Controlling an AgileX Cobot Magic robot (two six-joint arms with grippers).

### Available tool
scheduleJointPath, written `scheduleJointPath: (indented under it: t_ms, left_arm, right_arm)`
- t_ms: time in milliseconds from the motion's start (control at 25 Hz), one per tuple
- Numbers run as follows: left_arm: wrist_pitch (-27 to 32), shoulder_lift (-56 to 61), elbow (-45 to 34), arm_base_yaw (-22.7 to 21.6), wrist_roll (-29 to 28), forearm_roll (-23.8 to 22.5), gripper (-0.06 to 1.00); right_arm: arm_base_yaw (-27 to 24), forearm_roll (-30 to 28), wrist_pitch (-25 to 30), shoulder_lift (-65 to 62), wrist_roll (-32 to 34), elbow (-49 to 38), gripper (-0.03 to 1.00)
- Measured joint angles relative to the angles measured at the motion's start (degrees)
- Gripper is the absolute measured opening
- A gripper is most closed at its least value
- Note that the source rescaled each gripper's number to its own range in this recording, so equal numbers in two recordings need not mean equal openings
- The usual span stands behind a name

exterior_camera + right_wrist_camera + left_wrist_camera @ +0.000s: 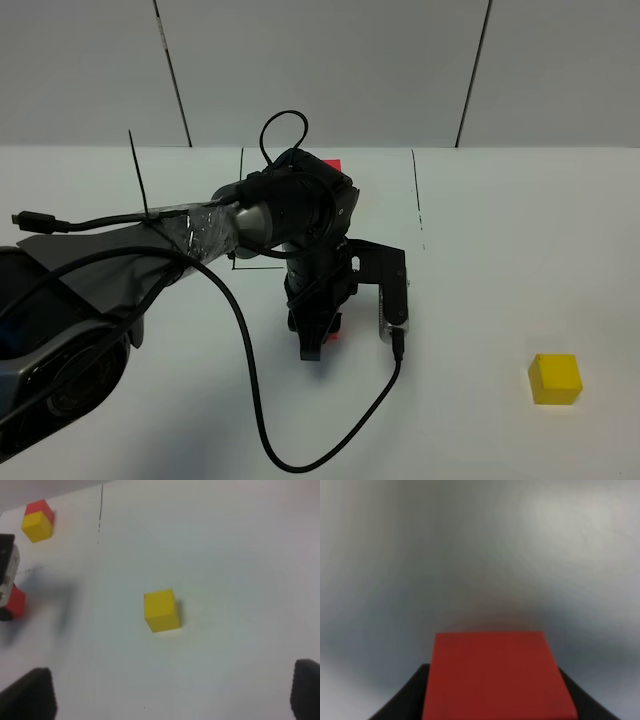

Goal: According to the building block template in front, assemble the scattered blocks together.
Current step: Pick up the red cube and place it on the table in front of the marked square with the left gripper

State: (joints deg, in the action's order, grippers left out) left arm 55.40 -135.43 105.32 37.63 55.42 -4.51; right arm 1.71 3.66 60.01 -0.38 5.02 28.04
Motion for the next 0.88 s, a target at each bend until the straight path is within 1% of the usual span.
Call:
scheduleJointPath:
  t_ms: [560,760,800,840,880]
  left_arm:
    - [1.09,-1.77,0.61,0.00,0.13,0.08,0.00]
    - [1.09,-1.82,0.61,0.00,1.67,0.19,0.00]
    - [1.09,-1.82,0.61,0.00,1.77,0.23,0.01]
    - [1.03,-1.89,0.61,0.00,1.85,0.23,0.04]
    - [0.91,-1.89,0.61,0.00,1.89,0.30,0.10]
  right_arm:
    - [0.00,0.00,0.00,0.00,0.00,0.00,0.82]
    - [0.00,0.00,0.00,0.00,0.00,0.00,0.82]
    - [0.00,0.00,0.00,0.00,0.00,0.00,0.82]
    - [0.00,0.00,0.00,0.00,0.00,0.00,0.82]
    - [0.00,0.00,0.00,0.00,0.00,0.00,0.82]
